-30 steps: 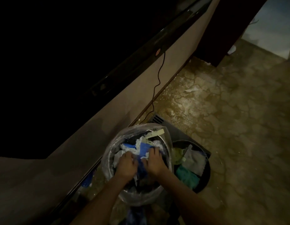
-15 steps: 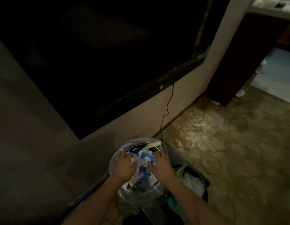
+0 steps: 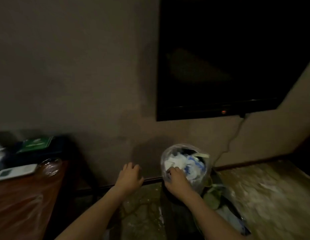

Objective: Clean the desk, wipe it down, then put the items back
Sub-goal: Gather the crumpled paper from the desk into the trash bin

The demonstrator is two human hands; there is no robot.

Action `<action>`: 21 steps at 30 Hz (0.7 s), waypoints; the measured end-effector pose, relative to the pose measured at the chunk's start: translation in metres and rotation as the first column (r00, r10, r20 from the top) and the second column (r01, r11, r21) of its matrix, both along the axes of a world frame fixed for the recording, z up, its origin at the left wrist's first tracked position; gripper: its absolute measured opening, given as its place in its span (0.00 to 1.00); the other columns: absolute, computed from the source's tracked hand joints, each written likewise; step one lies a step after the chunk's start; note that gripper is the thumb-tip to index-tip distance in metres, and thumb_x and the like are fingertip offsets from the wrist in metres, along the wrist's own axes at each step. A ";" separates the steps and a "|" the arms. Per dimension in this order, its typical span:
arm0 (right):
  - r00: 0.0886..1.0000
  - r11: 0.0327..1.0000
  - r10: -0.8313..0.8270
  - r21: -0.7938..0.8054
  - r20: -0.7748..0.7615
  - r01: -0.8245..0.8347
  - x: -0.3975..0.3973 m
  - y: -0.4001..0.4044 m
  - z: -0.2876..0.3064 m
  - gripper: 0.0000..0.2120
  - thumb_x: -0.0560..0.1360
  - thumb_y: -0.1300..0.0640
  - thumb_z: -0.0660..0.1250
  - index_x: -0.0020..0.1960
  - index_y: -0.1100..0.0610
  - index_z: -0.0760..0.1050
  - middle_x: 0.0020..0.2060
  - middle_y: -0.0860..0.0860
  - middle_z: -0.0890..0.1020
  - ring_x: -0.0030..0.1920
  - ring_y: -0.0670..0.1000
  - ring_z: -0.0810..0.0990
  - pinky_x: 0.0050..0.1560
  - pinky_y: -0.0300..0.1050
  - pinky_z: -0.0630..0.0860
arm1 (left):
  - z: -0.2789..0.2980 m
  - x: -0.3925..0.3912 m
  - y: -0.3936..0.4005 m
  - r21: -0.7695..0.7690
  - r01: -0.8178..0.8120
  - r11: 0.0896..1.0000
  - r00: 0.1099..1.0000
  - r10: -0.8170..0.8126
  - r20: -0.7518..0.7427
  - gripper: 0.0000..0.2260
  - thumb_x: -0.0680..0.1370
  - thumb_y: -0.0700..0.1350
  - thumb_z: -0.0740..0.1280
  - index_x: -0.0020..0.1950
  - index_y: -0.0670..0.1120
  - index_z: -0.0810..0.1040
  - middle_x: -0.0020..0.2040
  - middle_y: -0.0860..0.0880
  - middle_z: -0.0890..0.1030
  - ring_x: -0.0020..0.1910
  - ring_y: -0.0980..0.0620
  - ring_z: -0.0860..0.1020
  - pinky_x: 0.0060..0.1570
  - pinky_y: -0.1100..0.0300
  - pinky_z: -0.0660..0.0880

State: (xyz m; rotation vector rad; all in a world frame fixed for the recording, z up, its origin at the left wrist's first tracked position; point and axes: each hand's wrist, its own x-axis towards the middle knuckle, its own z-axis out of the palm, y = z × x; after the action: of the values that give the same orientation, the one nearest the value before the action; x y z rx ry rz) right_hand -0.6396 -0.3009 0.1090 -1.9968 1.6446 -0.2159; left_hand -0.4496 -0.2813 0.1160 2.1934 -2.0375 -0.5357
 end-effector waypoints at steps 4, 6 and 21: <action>0.978 0.978 0.207 -0.017 -0.032 -0.208 0.070 0.034 0.012 0.19 0.76 0.57 0.63 0.66 0.57 0.66 0.63 0.55 0.69 0.65 0.54 0.66 0.66 0.45 0.65 | 0.007 0.071 0.077 -0.018 -0.191 0.981 0.981 0.192 0.027 0.20 0.78 0.52 0.61 0.69 0.47 0.66 0.65 0.46 0.67 0.66 0.47 0.65 0.64 0.54 0.67; 0.955 0.955 0.295 -0.023 -0.036 -0.296 0.110 0.054 0.017 0.20 0.76 0.56 0.63 0.67 0.58 0.66 0.63 0.55 0.69 0.65 0.54 0.66 0.65 0.44 0.64 | 0.009 0.110 0.120 -0.027 -0.261 0.965 0.965 0.261 0.011 0.21 0.78 0.52 0.60 0.69 0.47 0.66 0.66 0.46 0.67 0.66 0.47 0.64 0.64 0.54 0.67; 0.603 0.604 0.794 -0.016 -0.074 -0.797 0.481 0.347 0.026 0.21 0.76 0.54 0.64 0.68 0.57 0.66 0.65 0.55 0.69 0.66 0.56 0.66 0.65 0.48 0.67 | 0.036 0.391 0.499 -0.020 -0.724 0.690 0.687 0.722 0.082 0.21 0.79 0.54 0.59 0.69 0.47 0.66 0.65 0.47 0.67 0.65 0.47 0.65 0.61 0.54 0.67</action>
State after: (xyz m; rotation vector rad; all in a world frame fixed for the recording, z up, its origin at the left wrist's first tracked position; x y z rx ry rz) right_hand -0.1588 0.0458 0.1348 -2.5790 0.6093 0.1524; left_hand -0.0590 0.2180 0.1518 2.7855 -0.9908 -0.3485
